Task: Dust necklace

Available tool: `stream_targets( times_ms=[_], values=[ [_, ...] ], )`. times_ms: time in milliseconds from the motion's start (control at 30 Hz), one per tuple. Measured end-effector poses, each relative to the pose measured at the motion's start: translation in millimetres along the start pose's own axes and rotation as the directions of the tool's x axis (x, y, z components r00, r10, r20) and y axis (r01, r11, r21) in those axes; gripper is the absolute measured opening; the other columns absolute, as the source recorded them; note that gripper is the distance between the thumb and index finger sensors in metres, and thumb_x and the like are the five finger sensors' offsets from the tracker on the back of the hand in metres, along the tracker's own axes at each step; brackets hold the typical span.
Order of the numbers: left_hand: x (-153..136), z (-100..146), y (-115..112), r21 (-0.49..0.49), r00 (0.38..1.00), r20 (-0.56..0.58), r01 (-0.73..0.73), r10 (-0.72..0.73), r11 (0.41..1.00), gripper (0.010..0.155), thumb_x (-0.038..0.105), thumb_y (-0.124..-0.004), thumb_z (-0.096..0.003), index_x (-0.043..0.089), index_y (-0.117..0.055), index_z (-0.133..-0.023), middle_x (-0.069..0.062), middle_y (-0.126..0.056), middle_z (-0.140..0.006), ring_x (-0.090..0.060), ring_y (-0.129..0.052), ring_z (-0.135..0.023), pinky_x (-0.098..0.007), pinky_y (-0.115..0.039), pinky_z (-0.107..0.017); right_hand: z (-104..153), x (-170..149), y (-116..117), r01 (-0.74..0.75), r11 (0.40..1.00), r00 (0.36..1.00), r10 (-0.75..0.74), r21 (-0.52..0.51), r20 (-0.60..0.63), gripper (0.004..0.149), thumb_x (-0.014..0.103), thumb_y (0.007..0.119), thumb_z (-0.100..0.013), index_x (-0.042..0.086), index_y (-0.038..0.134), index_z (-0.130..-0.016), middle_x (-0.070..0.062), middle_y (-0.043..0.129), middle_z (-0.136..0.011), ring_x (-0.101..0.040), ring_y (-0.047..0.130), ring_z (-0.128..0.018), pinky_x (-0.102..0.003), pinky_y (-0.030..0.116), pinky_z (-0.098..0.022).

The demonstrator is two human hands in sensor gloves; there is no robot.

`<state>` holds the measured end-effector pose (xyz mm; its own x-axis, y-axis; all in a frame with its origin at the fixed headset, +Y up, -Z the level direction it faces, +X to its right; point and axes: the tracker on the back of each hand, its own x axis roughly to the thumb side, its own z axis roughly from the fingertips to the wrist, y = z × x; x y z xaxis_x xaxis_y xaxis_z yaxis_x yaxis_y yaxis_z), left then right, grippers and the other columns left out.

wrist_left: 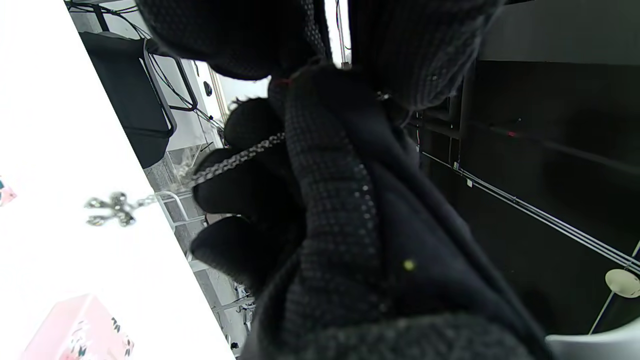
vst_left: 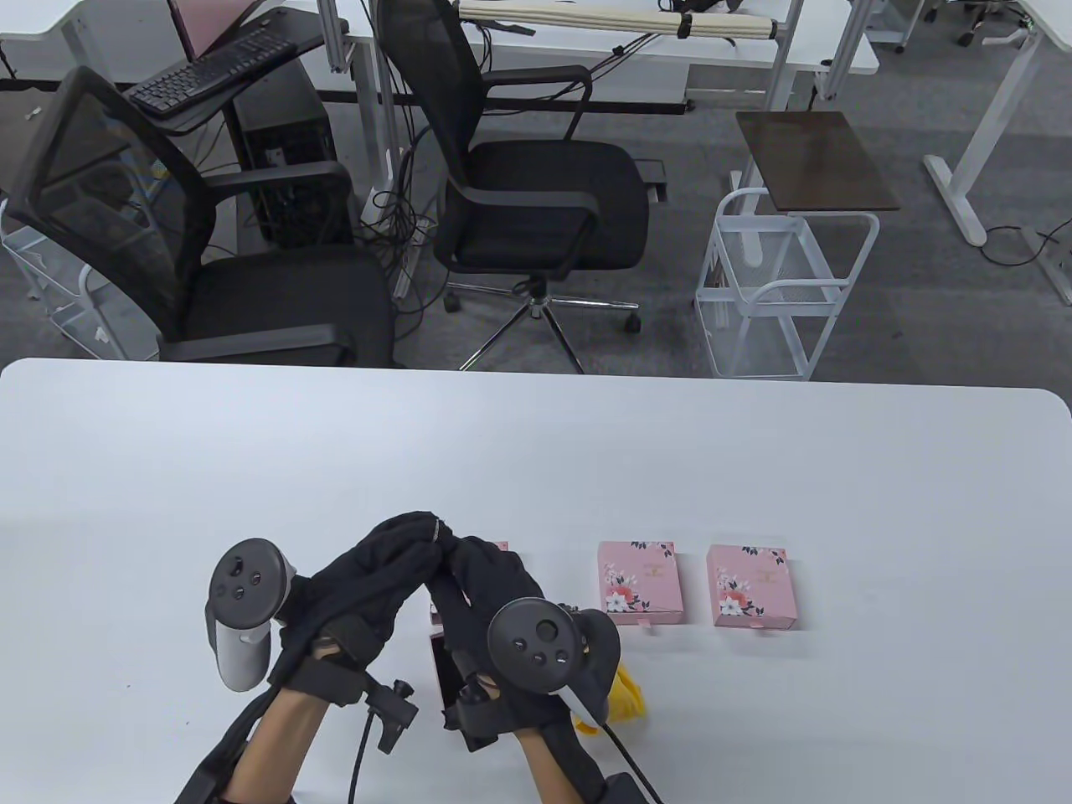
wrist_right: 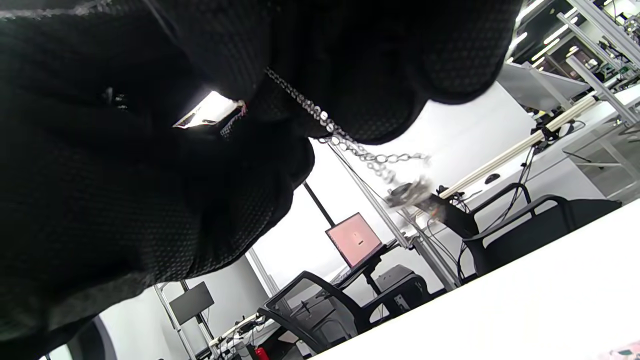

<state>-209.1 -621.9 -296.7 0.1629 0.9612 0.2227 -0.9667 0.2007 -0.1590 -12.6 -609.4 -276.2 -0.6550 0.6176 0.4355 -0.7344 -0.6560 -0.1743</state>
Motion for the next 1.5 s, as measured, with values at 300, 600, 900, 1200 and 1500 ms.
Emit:
stream_targets(
  times_ms=[300, 600, 900, 1200, 1500],
  values=[
    [-6, -2, 13, 0.05, 0.998, -0.032, -0.053, 0.055, 0.997, 0.04, 0.039, -0.075, -0.0614, 0.024, -0.078, -0.098, -0.011, -0.08, -0.103, -0.034, -0.077, -0.089, -0.05, -0.073, -0.063, -2, 3, 3, -0.01, 0.996, 1.0, 0.008, 0.088, 0.023, 0.034, 0.028, 0.078, -0.062, 0.011, 0.083, -0.091, -0.02, 0.093, -0.079, -0.036, 0.096, -0.057, -0.047, 0.082, -0.047],
    [-7, -2, 35, 0.087, 0.997, -0.033, -0.06, 0.063, 0.994, 0.041, 0.04, -0.072, -0.0622, 0.022, -0.078, -0.098, -0.005, -0.096, -0.088, -0.026, -0.092, -0.074, -0.043, -0.083, -0.052, -4, -1, 16, 0.02, 0.982, 1.0, -0.02, 0.189, -0.001, 0.034, 0.028, 0.078, -0.062, 0.011, 0.083, -0.091, -0.02, 0.093, -0.079, -0.035, 0.096, -0.056, -0.047, 0.082, -0.047],
    [-7, -4, 48, 0.034, 0.991, 0.009, -0.136, 0.136, 0.99, 0.042, 0.035, -0.067, -0.0635, 0.019, -0.069, -0.103, -0.006, -0.093, -0.09, -0.025, -0.09, -0.076, -0.042, -0.082, -0.054, -3, -3, 29, 0.035, 0.97, 0.999, -0.033, 0.239, -0.013, 0.035, 0.028, 0.078, -0.062, 0.011, 0.083, -0.091, -0.02, 0.093, -0.078, -0.035, 0.096, -0.056, -0.047, 0.082, -0.047],
    [-7, -3, 52, 0.083, 0.988, 0.054, -0.149, 0.145, 0.985, 0.043, 0.035, -0.068, -0.0632, 0.02, -0.068, -0.103, -0.005, -0.091, -0.092, -0.024, -0.089, -0.077, -0.042, -0.081, -0.055, -3, -5, 36, 0.038, 0.962, 0.999, -0.033, 0.271, -0.021, 0.034, 0.028, 0.077, -0.062, 0.011, 0.083, -0.091, -0.02, 0.093, -0.078, -0.035, 0.096, -0.055, -0.047, 0.082, -0.047],
    [-3, 4, 59, 0.232, 0.998, 0.03, -0.064, 0.059, 0.971, 0.043, 0.039, -0.073, -0.0609, 0.02, -0.073, -0.1, -0.004, -0.096, -0.086, -0.022, -0.093, -0.072, -0.04, -0.084, -0.051, -3, -11, 46, 0.055, 0.949, 0.998, -0.044, 0.309, -0.044, 0.034, 0.028, 0.077, -0.062, 0.011, 0.083, -0.091, -0.02, 0.094, -0.078, -0.035, 0.096, -0.056, -0.047, 0.082, -0.046]
  ],
)
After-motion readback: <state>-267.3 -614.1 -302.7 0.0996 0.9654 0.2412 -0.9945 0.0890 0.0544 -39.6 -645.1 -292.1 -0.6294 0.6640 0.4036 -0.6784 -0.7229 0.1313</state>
